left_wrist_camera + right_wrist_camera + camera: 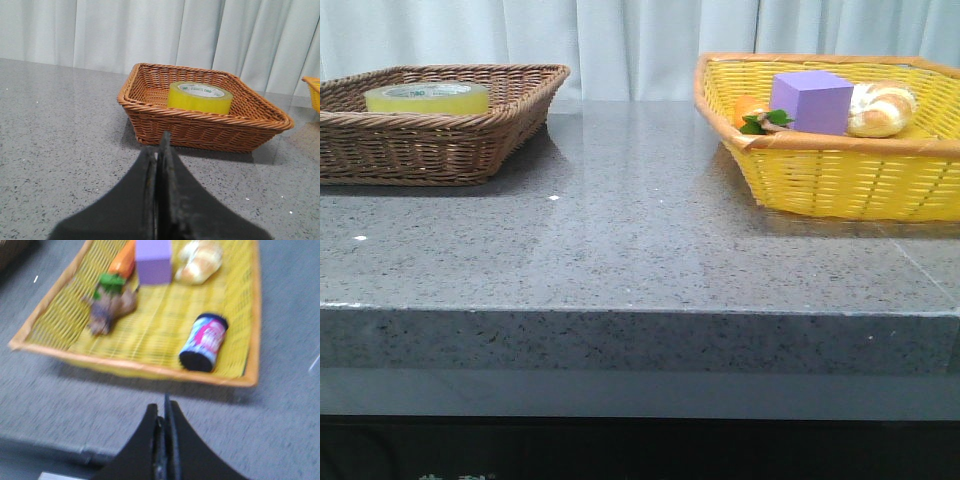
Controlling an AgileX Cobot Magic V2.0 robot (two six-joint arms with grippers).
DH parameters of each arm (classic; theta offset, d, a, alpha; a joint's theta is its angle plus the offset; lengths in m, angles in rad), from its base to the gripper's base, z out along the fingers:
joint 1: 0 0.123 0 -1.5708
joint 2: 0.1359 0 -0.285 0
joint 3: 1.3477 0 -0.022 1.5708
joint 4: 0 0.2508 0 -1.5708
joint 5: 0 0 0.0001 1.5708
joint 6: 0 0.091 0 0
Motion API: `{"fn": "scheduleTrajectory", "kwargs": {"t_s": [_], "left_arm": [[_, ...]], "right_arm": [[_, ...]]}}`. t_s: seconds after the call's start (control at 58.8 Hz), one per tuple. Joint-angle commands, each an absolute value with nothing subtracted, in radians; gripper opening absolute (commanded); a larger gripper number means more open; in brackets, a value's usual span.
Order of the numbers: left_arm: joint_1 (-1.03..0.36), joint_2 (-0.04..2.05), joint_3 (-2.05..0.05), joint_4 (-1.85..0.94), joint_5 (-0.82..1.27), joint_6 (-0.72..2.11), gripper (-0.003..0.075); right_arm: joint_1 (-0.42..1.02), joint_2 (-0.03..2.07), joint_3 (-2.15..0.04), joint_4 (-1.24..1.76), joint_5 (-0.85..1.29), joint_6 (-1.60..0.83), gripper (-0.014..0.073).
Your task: Transfer tape with both arms
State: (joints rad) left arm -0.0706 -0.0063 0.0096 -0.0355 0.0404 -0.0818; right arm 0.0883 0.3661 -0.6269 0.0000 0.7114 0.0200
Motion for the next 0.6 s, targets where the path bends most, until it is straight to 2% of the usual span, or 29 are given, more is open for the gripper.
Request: {"fn": "scheduleTrajectory", "kwargs": {"t_s": [0.0,0.238,0.374,0.578], "left_arm": [[-0.070,-0.025,0.047,-0.035,-0.043,-0.087,-0.0020],[-0.070,-0.025,0.047,-0.035,-0.043,-0.087,-0.0020],[-0.070,-0.025,0.047,-0.035,-0.043,-0.087,-0.0020],[-0.070,-0.025,0.047,-0.035,-0.043,-0.087,-0.0020]], "right_arm": [[0.049,0.286,-0.510,-0.009,0.432,0.022,-0.0069],[0.011,0.042,-0.142,0.050,0.092,0.022,-0.0069],[0.011,-0.035,-0.044,0.083,0.041,0.022,-0.0069],[0.011,-0.037,0.002,0.086,0.016,0.022,-0.0069]]}}
